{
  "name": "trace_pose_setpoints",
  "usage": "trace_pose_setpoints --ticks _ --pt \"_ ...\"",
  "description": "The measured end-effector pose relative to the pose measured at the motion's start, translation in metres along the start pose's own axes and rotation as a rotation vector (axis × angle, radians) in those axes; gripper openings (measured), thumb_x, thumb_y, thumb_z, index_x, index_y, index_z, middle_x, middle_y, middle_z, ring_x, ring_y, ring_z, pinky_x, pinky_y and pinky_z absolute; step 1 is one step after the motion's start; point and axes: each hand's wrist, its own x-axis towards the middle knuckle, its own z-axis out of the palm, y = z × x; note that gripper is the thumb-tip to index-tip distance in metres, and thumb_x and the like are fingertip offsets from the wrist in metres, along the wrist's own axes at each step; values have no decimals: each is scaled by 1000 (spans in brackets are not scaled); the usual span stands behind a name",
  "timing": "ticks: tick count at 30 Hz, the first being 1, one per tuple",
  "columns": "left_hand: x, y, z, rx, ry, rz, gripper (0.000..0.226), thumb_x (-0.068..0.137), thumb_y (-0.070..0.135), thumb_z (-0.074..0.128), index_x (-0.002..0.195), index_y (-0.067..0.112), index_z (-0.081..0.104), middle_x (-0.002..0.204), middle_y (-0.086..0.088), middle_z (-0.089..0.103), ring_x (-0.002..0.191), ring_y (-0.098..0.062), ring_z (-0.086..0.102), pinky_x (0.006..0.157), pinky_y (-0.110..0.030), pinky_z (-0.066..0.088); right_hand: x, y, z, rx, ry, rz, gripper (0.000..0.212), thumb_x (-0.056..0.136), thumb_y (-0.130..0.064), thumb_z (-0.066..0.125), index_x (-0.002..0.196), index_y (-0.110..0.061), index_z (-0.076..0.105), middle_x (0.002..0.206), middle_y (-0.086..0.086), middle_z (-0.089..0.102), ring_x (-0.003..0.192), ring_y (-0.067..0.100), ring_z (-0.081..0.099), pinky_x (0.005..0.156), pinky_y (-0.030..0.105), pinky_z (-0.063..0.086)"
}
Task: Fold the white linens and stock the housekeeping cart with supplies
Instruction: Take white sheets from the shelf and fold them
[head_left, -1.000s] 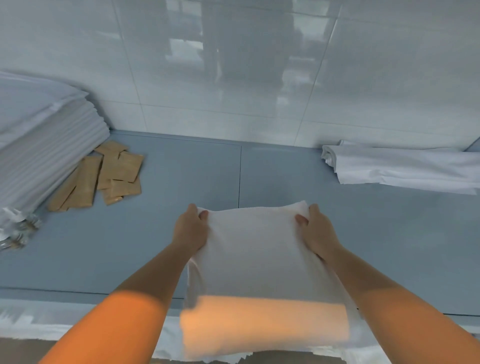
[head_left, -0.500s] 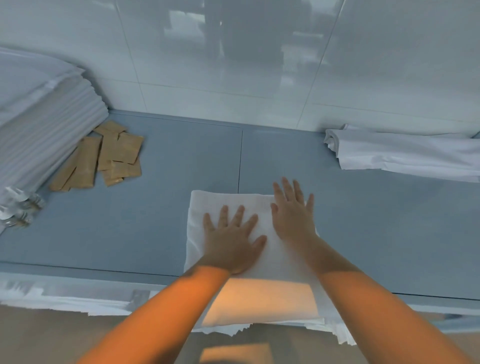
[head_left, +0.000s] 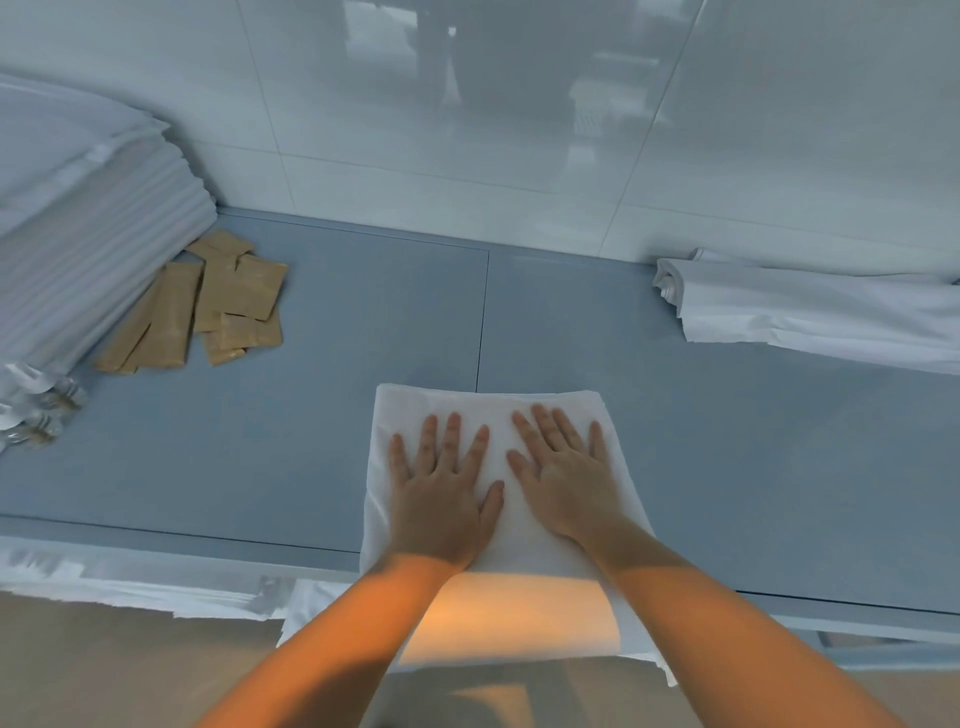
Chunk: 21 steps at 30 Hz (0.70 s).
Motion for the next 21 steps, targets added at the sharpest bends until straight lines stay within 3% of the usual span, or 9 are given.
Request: trace_pose_setpoints --ticks 5,9,12,16,18,20,21 --pt "3 -15 2 -40 -14 -32 81 79 75 -2 151 38 -2 160 -11 -4 147 -28 -9 116 -48 -12 6 21 4 5 -8 151 70 87 -68 0 150 -40 -6 160 -4 -14 147 18 -16 117 51 -9" --pt "11 -15 2 -66 3 -63 81 80 76 3 151 39 1 160 -14 -6 146 -32 -12 115 -51 -12 19 22 -10 46 -111 111 64 93 -65 10 151 -40 -4 161 -4 -14 146 19 -17 119 48 -7" --pt "17 -14 1 -77 1 -92 80 80 77 3 151 40 0 159 -16 -6 146 -35 -12 114 -55 -12 14 17 -32 10 -212 113 60 98 -58 17 152 -38 1 160 -3 -17 145 19 -21 116 55 -9" --pt "26 -13 1 -18 -22 -113 81 78 76 -4 150 40 -3 159 -18 -3 146 -37 -7 112 -59 -8 -49 0 -38 -72 -102 35 59 94 -64 18 149 -44 13 159 -11 -16 145 19 -21 108 62 -17" --pt "29 -12 1 10 -26 -109 80 78 76 -5 150 40 -3 159 -19 -1 146 -38 -4 111 -61 -7 -97 -16 -32 -104 -28 -90 69 86 -75 17 146 -43 29 160 -9 3 149 23 -1 110 62 -15" --pt "31 -13 2 17 -35 -111 81 78 76 -5 150 40 -3 159 -19 0 145 -39 -3 111 -61 -7 -130 -31 -27 -165 -93 -218 89 72 -88 32 138 -30 50 151 -1 39 140 29 35 107 64 8" --pt "32 -13 2 21 -41 -110 81 78 76 -6 150 40 -4 159 -19 -1 145 -38 -4 111 -61 -7 -137 -35 -24 -231 -119 -259 102 61 -91 42 137 -25 53 145 2 47 134 31 43 102 65 17"
